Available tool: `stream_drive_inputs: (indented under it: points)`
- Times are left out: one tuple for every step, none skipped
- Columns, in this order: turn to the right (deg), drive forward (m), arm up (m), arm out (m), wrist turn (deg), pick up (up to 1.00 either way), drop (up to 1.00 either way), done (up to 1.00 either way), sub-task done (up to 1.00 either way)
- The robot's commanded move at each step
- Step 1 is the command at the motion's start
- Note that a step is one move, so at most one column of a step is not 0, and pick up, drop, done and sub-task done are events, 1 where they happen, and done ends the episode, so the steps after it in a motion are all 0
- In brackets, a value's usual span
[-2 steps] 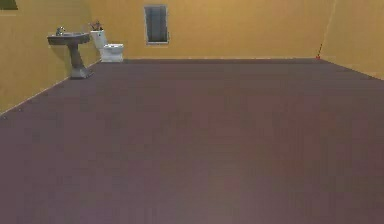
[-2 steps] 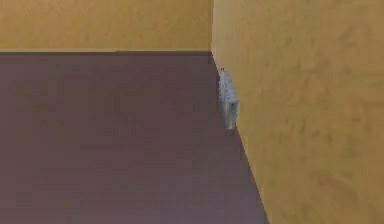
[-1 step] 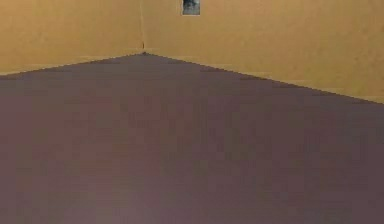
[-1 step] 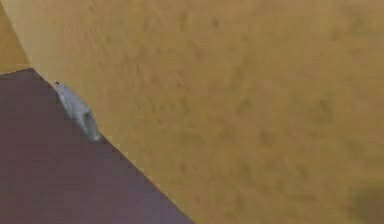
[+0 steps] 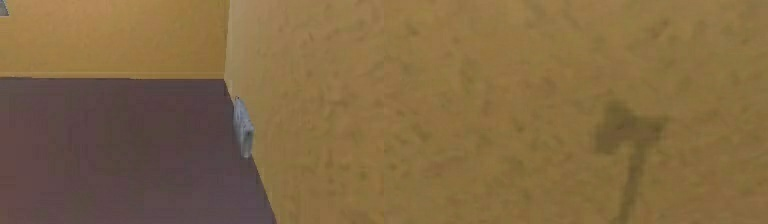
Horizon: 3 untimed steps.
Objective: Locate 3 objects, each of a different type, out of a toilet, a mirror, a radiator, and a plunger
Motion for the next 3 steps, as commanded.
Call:
stream_drive_inputs:
  points:
    - [0.0, 1.0, 0.0, 0.0, 0.0, 0.0, 0.0, 0.0, 0.0]
    - [15.0, 0.0, 0.0, 0.0, 0.0, 0.0, 0.0, 0.0, 0.0]
    - [0.0, 0.05, 0.0, 0.0, 0.0, 0.0, 0.0, 0.0, 0.0]
